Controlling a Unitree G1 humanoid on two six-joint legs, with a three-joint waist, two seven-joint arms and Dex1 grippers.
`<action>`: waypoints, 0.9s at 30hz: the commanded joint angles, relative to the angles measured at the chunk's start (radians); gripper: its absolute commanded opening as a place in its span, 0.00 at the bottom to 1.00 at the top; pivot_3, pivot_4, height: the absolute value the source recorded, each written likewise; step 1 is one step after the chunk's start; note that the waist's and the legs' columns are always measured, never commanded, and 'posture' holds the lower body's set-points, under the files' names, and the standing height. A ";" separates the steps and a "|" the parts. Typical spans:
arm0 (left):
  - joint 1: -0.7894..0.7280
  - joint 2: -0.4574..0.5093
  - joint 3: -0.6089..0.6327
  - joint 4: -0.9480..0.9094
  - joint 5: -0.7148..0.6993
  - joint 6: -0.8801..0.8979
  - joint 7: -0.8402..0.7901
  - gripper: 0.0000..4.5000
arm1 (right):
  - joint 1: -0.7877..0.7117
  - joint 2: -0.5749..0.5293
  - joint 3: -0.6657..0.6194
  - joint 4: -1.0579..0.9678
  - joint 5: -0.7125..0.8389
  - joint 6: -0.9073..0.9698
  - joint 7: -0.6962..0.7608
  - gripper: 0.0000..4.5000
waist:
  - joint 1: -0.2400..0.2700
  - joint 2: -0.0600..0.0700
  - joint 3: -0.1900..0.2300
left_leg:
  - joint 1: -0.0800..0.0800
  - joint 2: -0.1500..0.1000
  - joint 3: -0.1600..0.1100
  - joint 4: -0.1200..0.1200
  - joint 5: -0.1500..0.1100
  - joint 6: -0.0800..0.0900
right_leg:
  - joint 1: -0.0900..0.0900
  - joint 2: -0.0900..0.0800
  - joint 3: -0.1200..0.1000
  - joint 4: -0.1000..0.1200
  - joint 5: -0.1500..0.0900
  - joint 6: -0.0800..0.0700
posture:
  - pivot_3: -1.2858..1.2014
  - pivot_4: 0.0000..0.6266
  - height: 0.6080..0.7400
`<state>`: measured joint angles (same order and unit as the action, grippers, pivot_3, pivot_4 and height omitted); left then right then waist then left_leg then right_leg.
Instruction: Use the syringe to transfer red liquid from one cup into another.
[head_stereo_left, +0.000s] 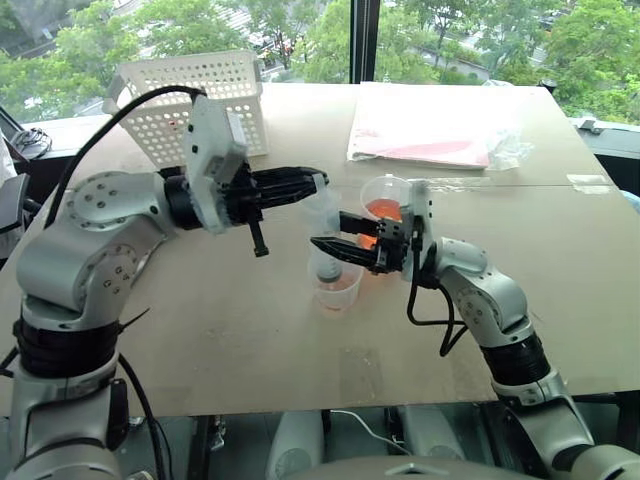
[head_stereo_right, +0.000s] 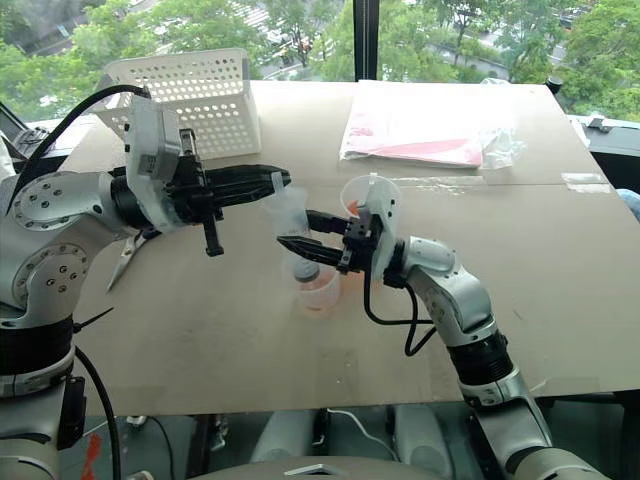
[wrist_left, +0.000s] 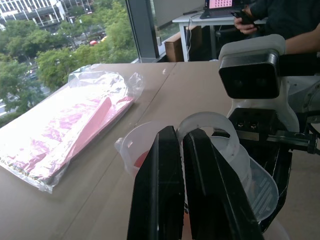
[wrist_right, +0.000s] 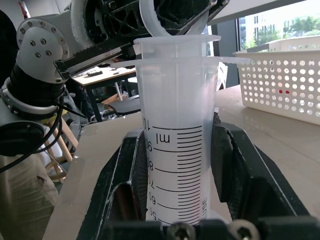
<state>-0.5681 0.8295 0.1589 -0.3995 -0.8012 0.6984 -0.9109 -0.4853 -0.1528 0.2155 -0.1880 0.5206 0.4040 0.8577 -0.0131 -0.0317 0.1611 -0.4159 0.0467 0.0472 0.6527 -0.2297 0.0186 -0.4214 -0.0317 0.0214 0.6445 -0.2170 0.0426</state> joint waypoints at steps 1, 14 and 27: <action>-0.005 -0.002 0.062 0.008 -0.157 0.121 0.014 0.15 | -0.045 0.017 -0.060 -0.105 0.073 -0.009 -0.020 0.30 | -0.001 0.000 0.000 | 0.000 0.000 0.000 0.000 0.000 0.000 | 0.000 0.000 0.000 0.000 0.000 0.000 | 0.52 0.24 1.00; 0.034 -0.056 0.284 0.014 -0.466 0.227 0.321 0.99 | -0.242 -0.084 -0.312 -0.258 0.415 0.372 -0.344 0.30 | -0.001 0.000 0.000 | 0.001 0.000 -0.001 0.000 0.000 0.000 | 0.000 -0.001 0.000 0.001 0.000 0.000 | 0.52 0.24 1.00; 0.194 -0.056 0.257 -0.119 -0.480 0.191 0.344 0.99 | -0.121 -0.731 -0.528 -0.036 0.759 0.915 -0.517 0.30 | 0.001 -0.001 0.000 | 0.000 -0.003 0.000 -0.003 0.000 0.001 | 0.002 -0.004 0.000 -0.004 -0.002 -0.004 | 0.52 0.24 1.00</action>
<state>-0.3759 0.7672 0.4194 -0.4697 -1.2770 0.9091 -0.5562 -0.6049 -0.8794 -0.3255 -0.2419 1.2918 1.2886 0.3496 -0.0118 -0.0326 0.1612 -0.4155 0.0444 0.0482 0.6500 -0.2301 0.0192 -0.4197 -0.0346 0.0223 0.6407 -0.2193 0.0384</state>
